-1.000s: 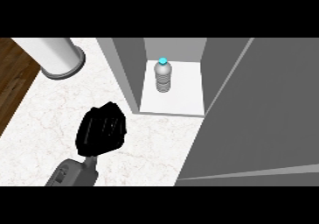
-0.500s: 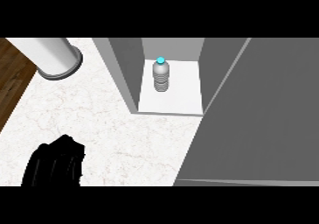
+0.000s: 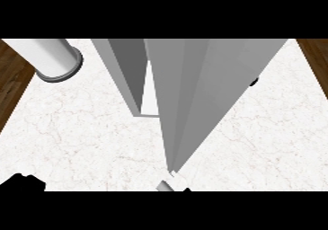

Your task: Pick up the bottled water, place it into the cabinet and close the cabinet

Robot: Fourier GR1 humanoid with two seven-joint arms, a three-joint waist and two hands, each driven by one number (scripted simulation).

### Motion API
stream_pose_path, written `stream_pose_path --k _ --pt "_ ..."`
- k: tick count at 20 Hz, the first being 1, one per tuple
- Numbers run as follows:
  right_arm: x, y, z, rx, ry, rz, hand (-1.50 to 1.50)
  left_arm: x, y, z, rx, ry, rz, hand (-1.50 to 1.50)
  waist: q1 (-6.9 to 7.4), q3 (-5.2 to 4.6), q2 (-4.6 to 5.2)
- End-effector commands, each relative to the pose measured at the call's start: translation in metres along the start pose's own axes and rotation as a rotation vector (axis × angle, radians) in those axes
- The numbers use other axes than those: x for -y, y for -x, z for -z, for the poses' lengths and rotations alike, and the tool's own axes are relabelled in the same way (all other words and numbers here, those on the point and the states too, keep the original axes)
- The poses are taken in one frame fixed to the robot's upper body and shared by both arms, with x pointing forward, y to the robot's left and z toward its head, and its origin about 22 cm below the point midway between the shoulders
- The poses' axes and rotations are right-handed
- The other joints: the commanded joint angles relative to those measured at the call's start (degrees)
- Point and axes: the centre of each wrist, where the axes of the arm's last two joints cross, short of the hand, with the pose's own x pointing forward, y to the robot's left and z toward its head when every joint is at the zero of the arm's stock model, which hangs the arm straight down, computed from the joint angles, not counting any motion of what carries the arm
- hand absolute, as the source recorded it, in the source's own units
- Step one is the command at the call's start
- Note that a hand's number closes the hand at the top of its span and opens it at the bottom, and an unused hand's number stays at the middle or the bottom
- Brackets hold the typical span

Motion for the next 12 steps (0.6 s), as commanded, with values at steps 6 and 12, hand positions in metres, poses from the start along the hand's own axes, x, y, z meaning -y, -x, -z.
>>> stream_pose_path --k 6,12 --pt "0.019 -0.004 0.088 -0.032 0.063 0.049 1.50 -0.023 -0.039 -0.023 0.001 -0.017 0.001 1.50 -0.26 0.14 0.46" --pt "0.041 0.008 0.125 -0.051 0.069 0.028 1.50 -0.032 -0.037 -0.033 0.016 -0.028 0.003 1.50 -0.84 0.14 0.35"
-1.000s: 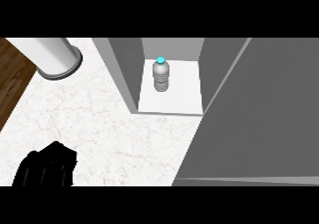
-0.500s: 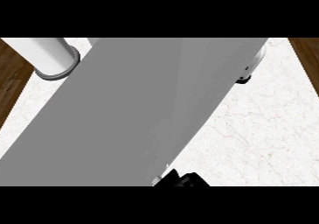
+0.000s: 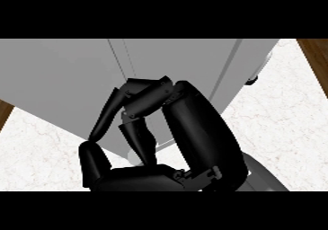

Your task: Pick up the bottled water, place it into the cabinet and close the cabinet

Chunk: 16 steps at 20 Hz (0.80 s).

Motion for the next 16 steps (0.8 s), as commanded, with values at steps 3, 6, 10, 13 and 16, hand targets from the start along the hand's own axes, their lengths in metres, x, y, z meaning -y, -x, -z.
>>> stream_pose_path --k 3,6,10,13,16 --pt "0.023 0.030 0.050 -0.054 0.005 -0.008 1.50 -0.012 -0.005 -0.006 0.003 0.008 0.007 1.50 -0.09 0.02 0.15" --pt "0.041 0.054 0.068 -0.064 0.016 -0.029 1.50 -0.022 -0.013 -0.008 0.005 -0.003 0.001 1.50 0.01 0.02 0.27" --pt "0.050 0.061 0.090 -0.107 0.015 -0.035 1.50 -0.039 -0.014 -0.014 -0.006 0.011 -0.012 1.50 -0.06 -0.02 0.20" --pt "0.062 0.078 0.095 -0.148 0.044 -0.031 1.50 -0.028 -0.034 -0.002 0.003 0.015 0.013 1.50 0.19 0.05 0.38" --pt "0.063 0.084 0.103 -0.147 0.074 -0.073 1.50 -0.016 -0.012 -0.005 -0.007 0.025 -0.028 1.50 0.57 0.00 0.55"
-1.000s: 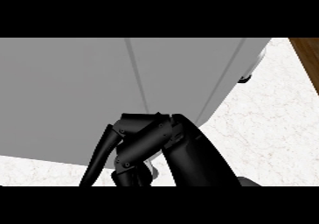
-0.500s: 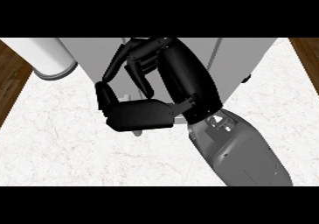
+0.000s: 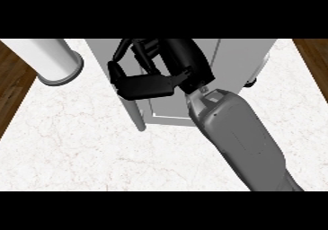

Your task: Pick up the bottled water, place it into the cabinet and close the cabinet

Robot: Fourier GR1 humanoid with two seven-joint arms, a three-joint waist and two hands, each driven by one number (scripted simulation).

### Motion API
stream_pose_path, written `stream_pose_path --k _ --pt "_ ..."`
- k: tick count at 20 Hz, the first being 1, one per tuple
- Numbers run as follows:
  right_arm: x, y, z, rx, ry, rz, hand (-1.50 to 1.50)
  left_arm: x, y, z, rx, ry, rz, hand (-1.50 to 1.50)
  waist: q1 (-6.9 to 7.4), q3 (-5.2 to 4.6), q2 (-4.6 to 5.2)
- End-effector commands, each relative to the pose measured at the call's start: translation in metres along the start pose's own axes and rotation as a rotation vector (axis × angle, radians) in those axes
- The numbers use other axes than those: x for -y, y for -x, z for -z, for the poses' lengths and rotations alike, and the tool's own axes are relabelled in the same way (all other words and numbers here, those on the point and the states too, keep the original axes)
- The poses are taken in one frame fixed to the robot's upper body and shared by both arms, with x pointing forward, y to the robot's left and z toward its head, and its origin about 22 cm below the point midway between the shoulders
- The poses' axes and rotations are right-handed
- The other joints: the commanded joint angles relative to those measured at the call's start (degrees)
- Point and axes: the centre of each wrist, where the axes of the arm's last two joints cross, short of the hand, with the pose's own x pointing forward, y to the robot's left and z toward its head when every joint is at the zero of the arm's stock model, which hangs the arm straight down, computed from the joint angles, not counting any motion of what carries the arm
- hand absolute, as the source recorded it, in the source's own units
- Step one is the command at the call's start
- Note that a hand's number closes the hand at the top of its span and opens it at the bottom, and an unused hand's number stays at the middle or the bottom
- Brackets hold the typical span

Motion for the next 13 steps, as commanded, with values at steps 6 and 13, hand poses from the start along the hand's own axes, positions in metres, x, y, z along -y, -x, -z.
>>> stream_pose_path --k 6,13 --pt "0.040 0.051 0.014 -0.137 0.140 -0.064 1.50 -0.002 0.004 0.003 -0.016 0.040 -0.009 1.50 1.19 -0.47 2.64" --pt "0.045 0.056 0.017 -0.145 0.160 -0.048 1.50 -0.003 -0.004 0.013 0.002 0.050 -0.009 1.50 1.38 -0.46 2.70"
